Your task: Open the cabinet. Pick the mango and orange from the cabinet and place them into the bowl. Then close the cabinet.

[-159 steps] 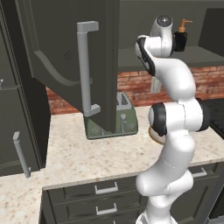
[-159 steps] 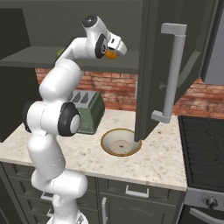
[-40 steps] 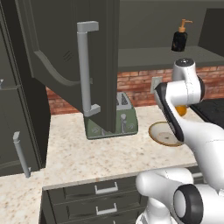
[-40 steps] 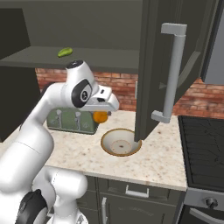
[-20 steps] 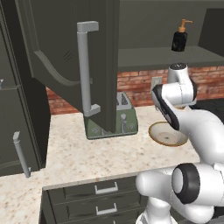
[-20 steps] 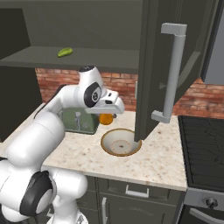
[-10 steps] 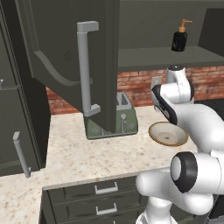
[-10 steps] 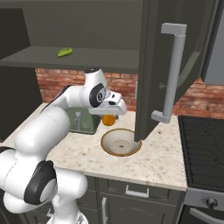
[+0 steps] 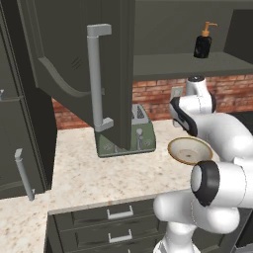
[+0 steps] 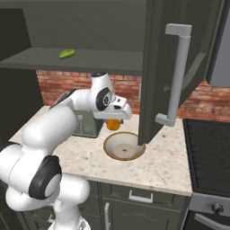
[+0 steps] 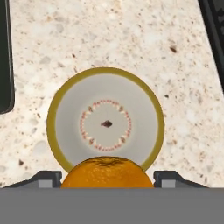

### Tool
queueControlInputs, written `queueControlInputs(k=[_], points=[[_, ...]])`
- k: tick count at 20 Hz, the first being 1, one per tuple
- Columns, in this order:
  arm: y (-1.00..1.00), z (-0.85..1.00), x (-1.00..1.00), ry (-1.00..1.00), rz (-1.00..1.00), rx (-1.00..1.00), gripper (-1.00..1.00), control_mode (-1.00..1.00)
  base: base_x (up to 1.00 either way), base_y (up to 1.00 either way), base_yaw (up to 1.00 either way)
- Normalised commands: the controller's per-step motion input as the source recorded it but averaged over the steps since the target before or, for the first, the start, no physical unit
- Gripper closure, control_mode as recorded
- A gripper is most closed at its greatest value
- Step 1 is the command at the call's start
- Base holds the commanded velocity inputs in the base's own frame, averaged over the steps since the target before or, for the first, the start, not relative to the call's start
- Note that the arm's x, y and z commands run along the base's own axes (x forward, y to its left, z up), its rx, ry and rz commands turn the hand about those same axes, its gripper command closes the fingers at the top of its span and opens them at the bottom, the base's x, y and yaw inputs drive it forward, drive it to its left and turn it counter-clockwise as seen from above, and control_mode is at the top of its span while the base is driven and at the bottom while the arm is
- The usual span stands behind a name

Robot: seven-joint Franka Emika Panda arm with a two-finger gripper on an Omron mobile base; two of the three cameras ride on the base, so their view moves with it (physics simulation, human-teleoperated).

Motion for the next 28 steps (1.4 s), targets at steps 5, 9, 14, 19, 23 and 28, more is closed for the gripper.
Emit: queueControlInputs(k=[5,9,14,19,23,28], points=[[-0.07,-0.18,0.12,0.01,0.0,0.01,1.0,-1.0,0.0,0.0,0.0],[-0.09,-0.18,0.09,0.0,0.0,0.01,1.0,-1.0,0.0,0.0,0.0],[-0.08,-0.21,0.05,0.0,0.0,0.0,1.0,-1.0,0.0,0.0,0.0],[-0.05,-0.23,0.02,0.0,0.0,0.0,1.0,-1.0,0.0,0.0,0.0],[-0.01,-0.23,0.0,0.0,0.0,0.0,1.0,-1.0,0.0,0.0,0.0],[-0.01,-0.22,0.0,0.0,0.0,0.0,1.0,-1.0,0.0,0.0,0.0]])
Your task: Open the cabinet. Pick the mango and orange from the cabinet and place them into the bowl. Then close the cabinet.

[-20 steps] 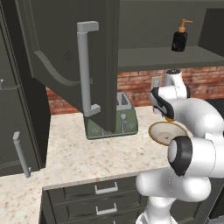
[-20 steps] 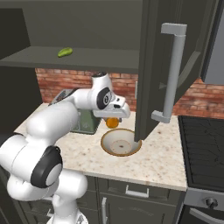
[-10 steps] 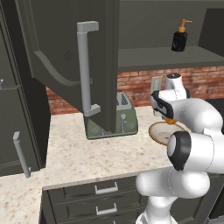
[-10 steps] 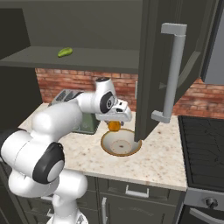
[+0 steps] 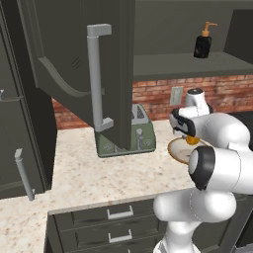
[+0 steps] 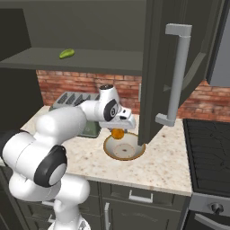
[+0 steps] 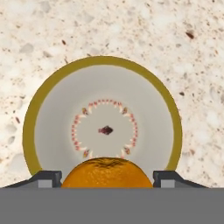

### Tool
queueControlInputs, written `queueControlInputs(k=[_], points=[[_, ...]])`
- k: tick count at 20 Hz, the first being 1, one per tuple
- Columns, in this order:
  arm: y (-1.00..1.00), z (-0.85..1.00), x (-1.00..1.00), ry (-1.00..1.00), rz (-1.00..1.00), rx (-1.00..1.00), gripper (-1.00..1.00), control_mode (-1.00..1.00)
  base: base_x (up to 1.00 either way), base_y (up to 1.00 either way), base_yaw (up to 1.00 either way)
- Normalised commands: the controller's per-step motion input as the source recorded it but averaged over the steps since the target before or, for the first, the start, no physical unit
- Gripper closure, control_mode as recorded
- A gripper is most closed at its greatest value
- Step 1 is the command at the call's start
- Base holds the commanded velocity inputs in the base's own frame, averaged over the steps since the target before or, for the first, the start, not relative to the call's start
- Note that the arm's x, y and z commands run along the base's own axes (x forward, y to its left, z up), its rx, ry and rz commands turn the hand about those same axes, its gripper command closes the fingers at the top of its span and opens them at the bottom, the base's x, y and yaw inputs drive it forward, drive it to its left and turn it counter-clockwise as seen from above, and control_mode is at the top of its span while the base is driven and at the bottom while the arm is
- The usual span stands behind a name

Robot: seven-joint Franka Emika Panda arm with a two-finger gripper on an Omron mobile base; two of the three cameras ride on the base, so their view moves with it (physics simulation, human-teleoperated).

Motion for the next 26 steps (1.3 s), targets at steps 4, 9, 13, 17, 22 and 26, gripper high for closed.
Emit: queueControlInputs(k=[4,9,13,17,22,26], points=[[-0.01,-0.23,0.0,0.0,0.0,0.0,1.0,-1.0,0.0,0.0,0.0],[-0.02,-0.22,0.01,0.0,0.0,0.0,1.0,-1.0,0.0,0.0,0.0],[-0.01,-0.21,0.01,0.0,0.0,0.0,1.0,-1.0,0.0,0.0,0.0],[-0.01,-0.22,0.01,0.0,0.0,0.0,1.0,-1.0,0.0,0.0,0.0],[-0.02,-0.19,0.05,0.0,0.0,0.0,1.0,-1.0,0.0,0.0,0.0],[-0.01,-0.14,0.06,0.0,0.0,0.0,1.0,-1.0,0.0,0.0,0.0]])
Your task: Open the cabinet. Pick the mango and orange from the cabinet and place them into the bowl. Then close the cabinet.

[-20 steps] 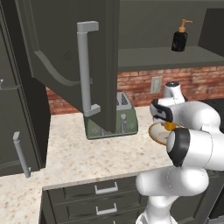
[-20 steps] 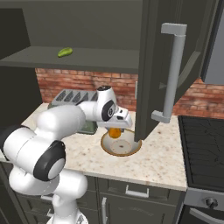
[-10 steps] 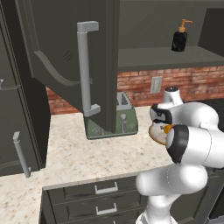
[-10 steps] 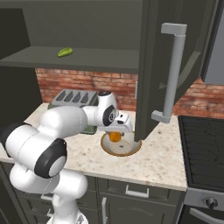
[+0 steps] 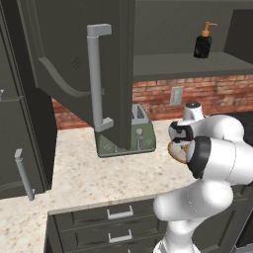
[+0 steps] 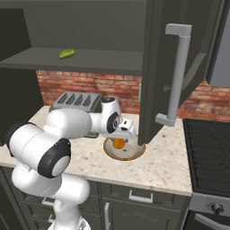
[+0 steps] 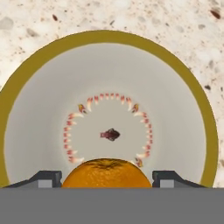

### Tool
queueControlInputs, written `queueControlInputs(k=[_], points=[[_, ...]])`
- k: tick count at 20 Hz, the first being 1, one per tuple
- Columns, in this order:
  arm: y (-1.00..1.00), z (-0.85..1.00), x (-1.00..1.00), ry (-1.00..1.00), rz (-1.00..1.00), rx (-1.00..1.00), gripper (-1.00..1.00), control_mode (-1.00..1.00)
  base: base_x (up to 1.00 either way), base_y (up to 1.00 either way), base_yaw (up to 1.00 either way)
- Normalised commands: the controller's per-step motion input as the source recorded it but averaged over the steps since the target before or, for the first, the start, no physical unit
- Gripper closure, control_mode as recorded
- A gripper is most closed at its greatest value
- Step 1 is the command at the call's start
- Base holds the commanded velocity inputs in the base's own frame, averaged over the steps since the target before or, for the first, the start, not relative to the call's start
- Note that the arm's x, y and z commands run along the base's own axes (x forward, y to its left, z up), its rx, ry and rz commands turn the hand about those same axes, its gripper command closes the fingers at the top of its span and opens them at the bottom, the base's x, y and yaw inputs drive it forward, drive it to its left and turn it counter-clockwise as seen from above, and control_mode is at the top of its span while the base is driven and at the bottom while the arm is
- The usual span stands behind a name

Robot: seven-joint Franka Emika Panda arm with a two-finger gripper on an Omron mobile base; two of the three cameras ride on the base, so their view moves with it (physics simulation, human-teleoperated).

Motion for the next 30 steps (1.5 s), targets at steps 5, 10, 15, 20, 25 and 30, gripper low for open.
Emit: queueControlInputs(k=[5,10,15,20,25,30], points=[[-0.01,-0.12,0.06,0.0,0.0,0.0,1.0,-1.0,0.0,0.0,0.0],[0.0,-0.03,0.03,0.01,0.0,0.0,1.0,-1.0,0.0,0.0,0.0],[0.0,0.0,0.0,0.04,0.0,0.0,1.0,-1.0,0.0,0.0,0.0],[0.0,0.0,0.0,0.01,0.0,0.0,-1.0,-1.0,0.0,0.0,0.0],[0.0,0.0,0.0,0.0,0.0,0.0,-1.0,-1.0,0.0,0.0,0.0],[0.0,-0.02,0.0,0.0,0.0,0.0,-1.0,-1.0,0.0,0.0,0.0]])
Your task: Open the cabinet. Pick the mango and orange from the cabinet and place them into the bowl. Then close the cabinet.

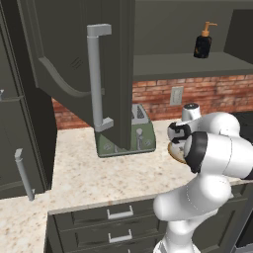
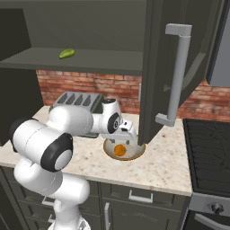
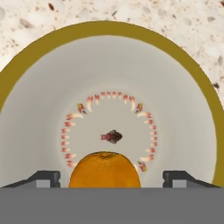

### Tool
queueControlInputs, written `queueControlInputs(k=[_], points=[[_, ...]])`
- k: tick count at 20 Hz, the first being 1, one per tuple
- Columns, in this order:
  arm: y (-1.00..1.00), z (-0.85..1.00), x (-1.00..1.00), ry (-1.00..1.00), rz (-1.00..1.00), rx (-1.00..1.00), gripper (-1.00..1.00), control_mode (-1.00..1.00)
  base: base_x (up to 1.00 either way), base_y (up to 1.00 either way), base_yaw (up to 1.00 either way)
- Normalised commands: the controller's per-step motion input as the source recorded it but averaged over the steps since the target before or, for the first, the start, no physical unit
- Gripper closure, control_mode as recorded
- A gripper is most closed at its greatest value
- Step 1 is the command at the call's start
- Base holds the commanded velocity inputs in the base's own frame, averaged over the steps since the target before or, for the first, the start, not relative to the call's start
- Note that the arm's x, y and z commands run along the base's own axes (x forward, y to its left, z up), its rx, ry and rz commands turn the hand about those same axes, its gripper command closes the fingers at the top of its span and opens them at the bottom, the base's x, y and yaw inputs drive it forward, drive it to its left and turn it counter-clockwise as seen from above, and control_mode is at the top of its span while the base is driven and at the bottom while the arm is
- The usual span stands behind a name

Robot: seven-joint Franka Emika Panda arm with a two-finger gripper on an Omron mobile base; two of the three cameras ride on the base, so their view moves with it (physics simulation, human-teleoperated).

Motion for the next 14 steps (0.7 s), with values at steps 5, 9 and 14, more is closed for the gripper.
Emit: queueControlInputs(k=[5,9,14], points=[[-0.03,-0.02,0.0,0.0,0.0,0.0,-1.0,-1.0,0.0,0.0,0.0],[-0.12,0.0,-0.02,0.02,0.0,0.0,-1.0,-1.0,0.0,0.0,0.0],[-0.03,0.0,-0.14,-0.02,0.0,0.0,-1.0,-1.0,0.0,0.0,0.0]])
